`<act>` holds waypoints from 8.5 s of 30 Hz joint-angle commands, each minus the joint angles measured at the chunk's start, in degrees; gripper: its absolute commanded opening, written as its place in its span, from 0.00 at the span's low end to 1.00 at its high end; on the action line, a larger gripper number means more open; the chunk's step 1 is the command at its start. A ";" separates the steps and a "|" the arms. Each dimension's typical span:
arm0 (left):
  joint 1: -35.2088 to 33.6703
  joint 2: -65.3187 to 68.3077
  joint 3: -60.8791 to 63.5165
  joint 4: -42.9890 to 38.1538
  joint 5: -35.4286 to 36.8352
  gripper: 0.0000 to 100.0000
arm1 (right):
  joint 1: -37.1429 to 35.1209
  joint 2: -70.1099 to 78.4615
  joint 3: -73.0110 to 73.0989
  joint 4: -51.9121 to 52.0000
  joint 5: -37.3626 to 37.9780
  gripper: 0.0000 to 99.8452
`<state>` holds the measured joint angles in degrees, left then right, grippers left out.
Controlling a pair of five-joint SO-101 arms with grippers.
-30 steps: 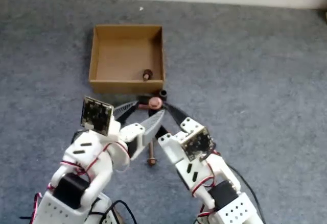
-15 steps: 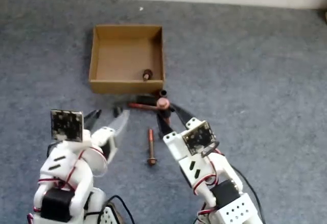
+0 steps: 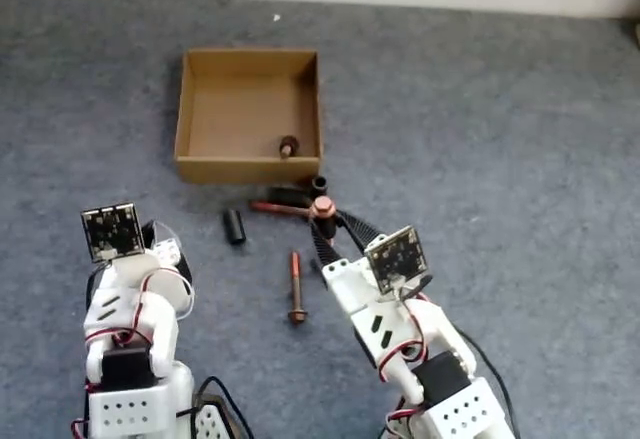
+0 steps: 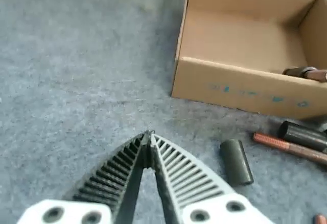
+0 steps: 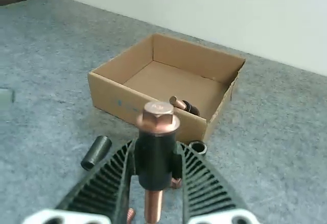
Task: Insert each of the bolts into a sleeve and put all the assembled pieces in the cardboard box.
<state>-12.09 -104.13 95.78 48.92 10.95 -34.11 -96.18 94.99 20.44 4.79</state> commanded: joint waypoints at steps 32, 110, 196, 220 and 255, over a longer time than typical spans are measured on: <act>-0.31 -0.04 1.36 -1.14 -0.35 0.01 | 6.64 103.34 -66.07 -36.09 -1.05 0.00; -0.31 0.04 1.36 -1.14 -0.35 0.01 | 13.93 91.56 -72.31 42.77 0.35 0.00; -0.31 -0.13 1.01 -0.53 -0.35 0.01 | 18.24 64.75 -48.48 36.35 -18.73 0.01; 15.25 8.66 -27.47 14.51 -14.86 0.01 | 29.41 52.70 -25.19 12.18 -26.64 0.01; 30.02 111.96 -80.75 14.86 -56.53 0.09 | 39.87 52.70 -25.19 8.40 -29.98 0.01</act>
<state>17.45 2.15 21.85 63.52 -35.91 4.92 -41.41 70.37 30.46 -24.57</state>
